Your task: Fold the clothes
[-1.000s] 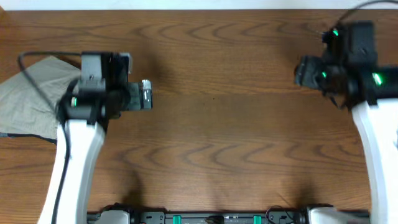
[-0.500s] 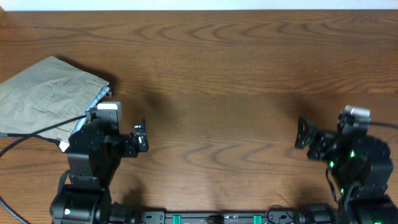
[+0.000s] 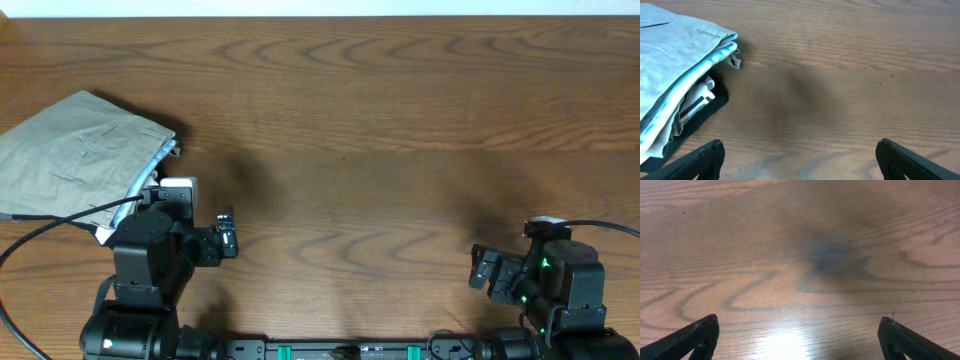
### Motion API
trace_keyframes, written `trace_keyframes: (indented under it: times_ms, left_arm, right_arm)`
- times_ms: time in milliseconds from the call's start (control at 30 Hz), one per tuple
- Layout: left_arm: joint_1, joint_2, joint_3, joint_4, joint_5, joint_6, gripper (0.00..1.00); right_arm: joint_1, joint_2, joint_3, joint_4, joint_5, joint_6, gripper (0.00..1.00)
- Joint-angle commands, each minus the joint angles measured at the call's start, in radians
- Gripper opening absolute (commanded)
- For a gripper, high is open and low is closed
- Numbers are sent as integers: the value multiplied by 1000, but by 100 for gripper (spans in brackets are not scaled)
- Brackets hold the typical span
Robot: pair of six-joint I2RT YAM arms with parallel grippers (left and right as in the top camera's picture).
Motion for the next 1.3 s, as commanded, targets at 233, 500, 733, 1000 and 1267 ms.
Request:
trace_keyframes:
  times_ms: [233,500,733,1000,1267]
  left_arm:
    - [-3,-1,1,0,-11,-16,98]
    - [-3,-1,1,0,-11,-16,98]
    - [-3,0,1,0,-11,-16,98]
    - [-3,-1,1,0,-11,-16,98]
    - [-3,0,1,0,-11,-16,98]
  right_arm:
    - [10,-3,-3,-1,11,-1,99]
    - [23,-59,-8,0,11,-1,99]
    - [34,-209,-17,4,14,-1,99]
    - [5,-419,-133,88,-7,-35,99]
    - [-5,-473,-387,547,-44,-238,99]
